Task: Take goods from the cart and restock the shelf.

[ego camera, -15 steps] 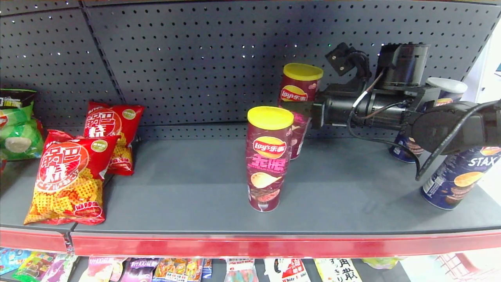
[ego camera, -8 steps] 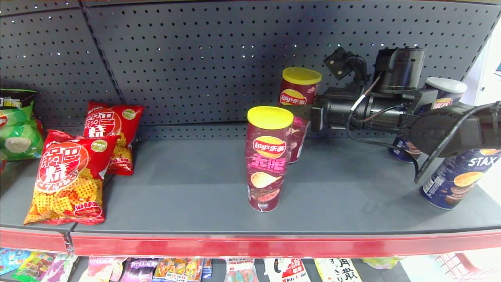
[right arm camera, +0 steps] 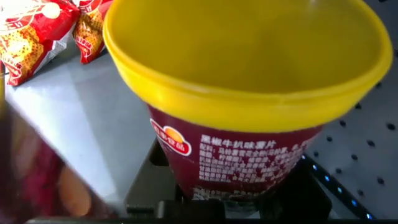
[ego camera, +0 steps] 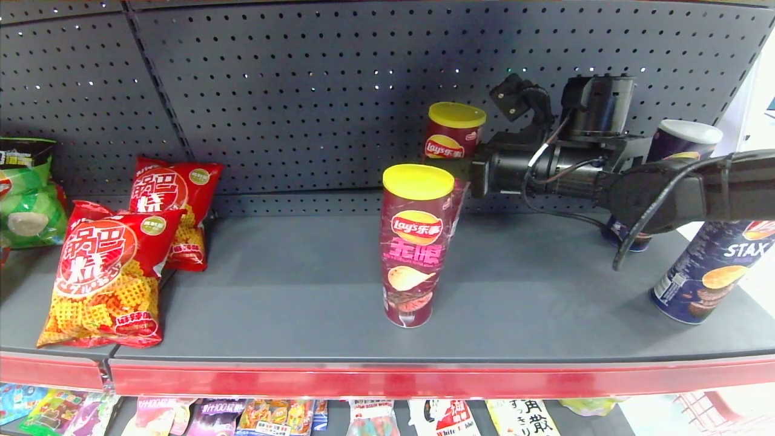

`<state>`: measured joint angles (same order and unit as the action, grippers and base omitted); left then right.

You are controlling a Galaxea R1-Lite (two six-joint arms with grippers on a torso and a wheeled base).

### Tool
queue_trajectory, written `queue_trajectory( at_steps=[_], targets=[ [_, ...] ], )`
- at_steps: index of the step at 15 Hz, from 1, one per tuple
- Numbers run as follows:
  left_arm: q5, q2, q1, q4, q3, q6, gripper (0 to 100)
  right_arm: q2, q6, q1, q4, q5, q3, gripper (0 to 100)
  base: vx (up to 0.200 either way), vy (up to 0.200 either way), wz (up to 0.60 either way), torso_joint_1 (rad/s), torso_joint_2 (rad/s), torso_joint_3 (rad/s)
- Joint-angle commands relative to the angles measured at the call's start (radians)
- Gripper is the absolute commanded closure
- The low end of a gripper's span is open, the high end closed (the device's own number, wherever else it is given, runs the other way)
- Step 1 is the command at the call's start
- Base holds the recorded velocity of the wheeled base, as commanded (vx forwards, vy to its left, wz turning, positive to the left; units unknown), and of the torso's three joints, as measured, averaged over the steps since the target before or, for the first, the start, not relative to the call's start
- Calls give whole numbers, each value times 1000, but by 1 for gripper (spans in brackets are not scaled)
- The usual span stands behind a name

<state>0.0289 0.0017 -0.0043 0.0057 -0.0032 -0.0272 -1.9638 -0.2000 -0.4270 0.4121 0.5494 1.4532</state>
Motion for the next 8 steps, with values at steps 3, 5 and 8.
queue_trajectory(
  at_steps=[3,5,8],
  targets=[
    [0,0,0,0,0,0,0,-127,1,-1,-1,61,115,100,0,0,0,0,0,0],
    [0,0,0,0,0,0,0,-152,-2,2,-4,136,138,100,0,0,0,0,0,0],
    [0,0,0,0,0,0,0,-156,-7,19,-44,233,134,100,0,0,0,0,0,0]
  ],
)
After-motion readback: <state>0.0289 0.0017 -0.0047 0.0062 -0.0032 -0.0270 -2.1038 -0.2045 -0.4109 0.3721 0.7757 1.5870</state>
